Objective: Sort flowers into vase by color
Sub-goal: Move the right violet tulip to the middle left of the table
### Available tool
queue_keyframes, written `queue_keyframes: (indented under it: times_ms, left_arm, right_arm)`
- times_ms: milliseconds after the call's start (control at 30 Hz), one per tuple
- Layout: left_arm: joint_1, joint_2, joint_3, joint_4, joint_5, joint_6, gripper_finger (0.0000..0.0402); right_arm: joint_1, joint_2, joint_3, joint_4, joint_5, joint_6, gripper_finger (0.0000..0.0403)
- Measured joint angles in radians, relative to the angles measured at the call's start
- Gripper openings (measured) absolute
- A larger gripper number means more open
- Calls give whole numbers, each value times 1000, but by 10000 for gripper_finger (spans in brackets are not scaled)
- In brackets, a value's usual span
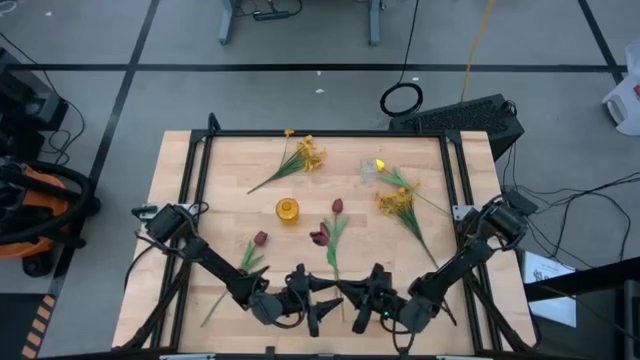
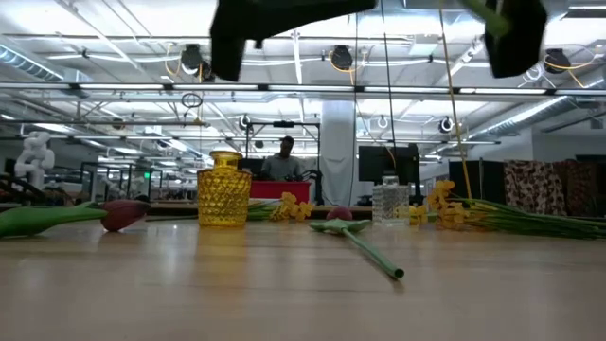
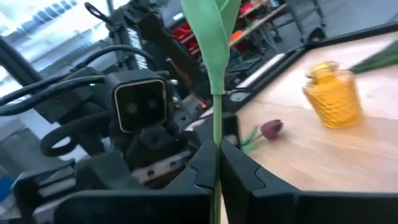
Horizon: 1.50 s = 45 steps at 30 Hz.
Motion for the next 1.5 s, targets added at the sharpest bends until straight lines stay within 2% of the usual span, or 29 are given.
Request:
queue_keyframes:
  times_ms: [133, 300, 400, 500, 700, 767, 900, 1133, 1267, 1500]
  left_arm:
    - [9, 7, 22, -4, 51, 0, 241]
    - [3, 7, 24, -6, 39, 0, 240]
    - [-1, 7, 24, -6, 38, 1, 222]
    - [-3, 7, 24, -7, 36, 3, 175]
    - [-2, 7, 24, -23, 29, 9, 40]
    - [-2, 7, 23, -39, 28, 8, 13]
    - [-6, 5, 23, -42, 28, 8, 13]
    - [-55, -73, 23, -202, 30, -27, 4]
    - [-97, -148, 23, -409, 38, -144, 3]
    - [-178, -276, 23, -784, 39, -423, 2]
  right_arm:
    - [-22, 15, 0, 75, -42, -55, 4]
    - [-28, 15, 0, 87, -40, -79, 4]
    - [-28, 15, 0, 89, -38, -90, 4]
    - [-28, 15, 0, 88, -38, -90, 4]
    - [-27, 14, 0, 90, -44, -89, 4]
    - [-26, 14, 0, 88, -48, -91, 5]
    - [-26, 14, 0, 88, -52, -117, 17]
    - [-13, 0, 1, 88, -110, -178, 68]
    - [5, -20, 1, 57, -119, -220, 100]
    - [33, -82, 1, -153, -139, -220, 152]
